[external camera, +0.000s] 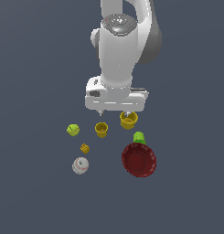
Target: Pick up a designated object from a clutter of objects.
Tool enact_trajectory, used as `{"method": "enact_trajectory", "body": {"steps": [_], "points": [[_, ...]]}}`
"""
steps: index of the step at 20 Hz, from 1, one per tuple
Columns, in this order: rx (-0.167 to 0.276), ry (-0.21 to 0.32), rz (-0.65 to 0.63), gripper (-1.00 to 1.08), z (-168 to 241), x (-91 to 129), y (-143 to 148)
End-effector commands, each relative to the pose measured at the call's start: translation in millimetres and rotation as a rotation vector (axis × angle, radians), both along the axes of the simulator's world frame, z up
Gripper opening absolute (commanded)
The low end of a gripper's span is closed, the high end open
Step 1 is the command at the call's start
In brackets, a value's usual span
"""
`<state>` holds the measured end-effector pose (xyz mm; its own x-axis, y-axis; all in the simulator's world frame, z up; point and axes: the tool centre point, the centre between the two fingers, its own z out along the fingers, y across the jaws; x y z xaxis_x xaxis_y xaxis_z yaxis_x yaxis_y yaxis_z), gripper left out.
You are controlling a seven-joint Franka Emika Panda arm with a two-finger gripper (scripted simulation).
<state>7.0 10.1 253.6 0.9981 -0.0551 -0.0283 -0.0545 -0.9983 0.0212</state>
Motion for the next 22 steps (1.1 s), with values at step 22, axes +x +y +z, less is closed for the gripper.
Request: {"method": "enact_trajectory", "body": {"steps": [22], "points": [[0.02,-0.029,0.044,1.0,-159.4,-6.4,136.5]]}}
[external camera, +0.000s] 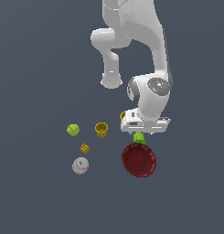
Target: Pick up a designated object from a clutter of objects.
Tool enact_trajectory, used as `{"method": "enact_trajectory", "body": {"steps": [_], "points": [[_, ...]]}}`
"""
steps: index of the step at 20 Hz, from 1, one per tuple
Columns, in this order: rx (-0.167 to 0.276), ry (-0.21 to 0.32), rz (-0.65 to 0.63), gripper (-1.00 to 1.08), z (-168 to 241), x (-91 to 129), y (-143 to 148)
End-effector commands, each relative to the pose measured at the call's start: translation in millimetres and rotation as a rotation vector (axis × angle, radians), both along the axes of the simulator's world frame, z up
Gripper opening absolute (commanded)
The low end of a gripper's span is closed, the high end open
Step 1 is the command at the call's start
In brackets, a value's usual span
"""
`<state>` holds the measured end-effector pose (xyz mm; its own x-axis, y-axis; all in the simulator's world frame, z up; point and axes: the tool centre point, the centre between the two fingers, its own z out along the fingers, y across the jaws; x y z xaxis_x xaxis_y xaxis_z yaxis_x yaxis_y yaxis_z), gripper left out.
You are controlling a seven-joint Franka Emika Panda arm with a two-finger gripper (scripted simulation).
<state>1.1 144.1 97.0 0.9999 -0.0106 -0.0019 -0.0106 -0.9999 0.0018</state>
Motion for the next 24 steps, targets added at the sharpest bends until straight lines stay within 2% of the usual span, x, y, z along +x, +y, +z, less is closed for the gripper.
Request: {"method": "enact_trajectory", "body": {"steps": [1,7,16,21,22,24], "points": [[0.001,-0.002,0.0,1.0,-3.7,-0.8,3.1],[0.001,0.0,0.001,1.0,-8.3,-1.0,2.5],[0.002,-0.002,0.0,1.0,-47.1,-2.0,3.1],[0.002,-0.002,0.0,1.0,-54.2,-1.3,3.5],[0.002,-0.002,0.0,-1.0,-54.2,-1.3,3.5],[0.002,-0.002,0.0,-1.0,-54.2,-1.3,3.5]]}}
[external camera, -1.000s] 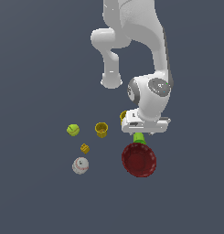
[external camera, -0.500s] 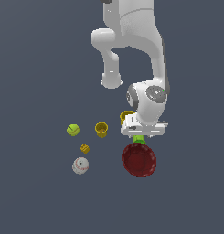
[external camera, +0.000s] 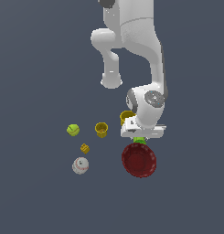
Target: Pick up a designated object from a clutter of objects.
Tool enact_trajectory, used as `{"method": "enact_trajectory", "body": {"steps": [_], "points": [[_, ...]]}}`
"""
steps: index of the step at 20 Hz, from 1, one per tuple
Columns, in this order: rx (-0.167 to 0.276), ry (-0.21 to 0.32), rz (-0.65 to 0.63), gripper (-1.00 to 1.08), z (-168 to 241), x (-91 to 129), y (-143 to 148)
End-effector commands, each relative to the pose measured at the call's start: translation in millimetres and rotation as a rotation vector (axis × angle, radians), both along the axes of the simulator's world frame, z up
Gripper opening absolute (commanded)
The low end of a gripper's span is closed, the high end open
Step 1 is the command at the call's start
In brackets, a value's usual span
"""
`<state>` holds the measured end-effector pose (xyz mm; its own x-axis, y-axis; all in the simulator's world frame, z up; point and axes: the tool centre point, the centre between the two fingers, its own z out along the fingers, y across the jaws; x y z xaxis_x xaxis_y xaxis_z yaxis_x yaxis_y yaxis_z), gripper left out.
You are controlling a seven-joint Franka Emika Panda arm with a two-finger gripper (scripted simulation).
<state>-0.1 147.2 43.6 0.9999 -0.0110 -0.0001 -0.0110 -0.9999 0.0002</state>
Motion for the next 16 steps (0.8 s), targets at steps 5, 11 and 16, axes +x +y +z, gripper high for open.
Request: {"method": "enact_trajectory", "body": {"steps": [5,11,16], "points": [[0.0,0.0,0.001,-1.0,-0.8,-0.1,0.5],[0.0,0.0,0.0,-1.0,2.3,0.0,-1.4],[0.0,0.0,0.0,-1.0,16.0,0.5,-10.7]]}}
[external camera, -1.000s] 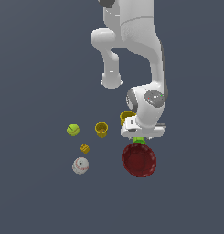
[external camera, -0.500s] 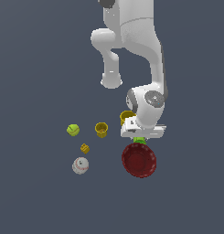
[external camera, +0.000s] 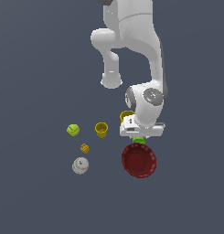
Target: Pick up a designated object from a clutter of objects.
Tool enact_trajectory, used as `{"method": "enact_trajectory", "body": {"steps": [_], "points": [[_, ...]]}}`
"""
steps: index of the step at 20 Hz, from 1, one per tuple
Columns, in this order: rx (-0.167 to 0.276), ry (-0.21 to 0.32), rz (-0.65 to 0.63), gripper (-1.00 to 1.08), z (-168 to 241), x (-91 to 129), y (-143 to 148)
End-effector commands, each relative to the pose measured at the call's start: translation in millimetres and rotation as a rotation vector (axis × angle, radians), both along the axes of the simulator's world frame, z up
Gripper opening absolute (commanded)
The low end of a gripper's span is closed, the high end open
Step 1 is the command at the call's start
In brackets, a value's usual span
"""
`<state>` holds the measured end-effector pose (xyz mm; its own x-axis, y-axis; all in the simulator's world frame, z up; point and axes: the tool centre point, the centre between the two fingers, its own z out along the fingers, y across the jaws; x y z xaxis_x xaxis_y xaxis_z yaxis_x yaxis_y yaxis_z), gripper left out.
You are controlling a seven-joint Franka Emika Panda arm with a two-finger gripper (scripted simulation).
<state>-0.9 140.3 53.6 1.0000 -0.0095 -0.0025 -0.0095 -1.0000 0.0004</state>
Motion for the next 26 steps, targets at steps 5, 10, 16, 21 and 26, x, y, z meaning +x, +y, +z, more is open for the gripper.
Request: {"method": "enact_trajectory", "body": {"steps": [5,10,16,21,26], "points": [[0.0,-0.003,-0.001,-1.0,33.0,2.3,-22.0],[0.001,-0.003,-0.001,-1.0,73.4,3.8,-48.8],[0.003,-0.003,-0.001,-1.0,135.4,6.4,-89.6],[0.004,-0.003,0.0,-1.0,189.3,9.1,-125.1],[0.004,-0.003,0.0,-1.0,241.5,12.2,-159.6]]}}
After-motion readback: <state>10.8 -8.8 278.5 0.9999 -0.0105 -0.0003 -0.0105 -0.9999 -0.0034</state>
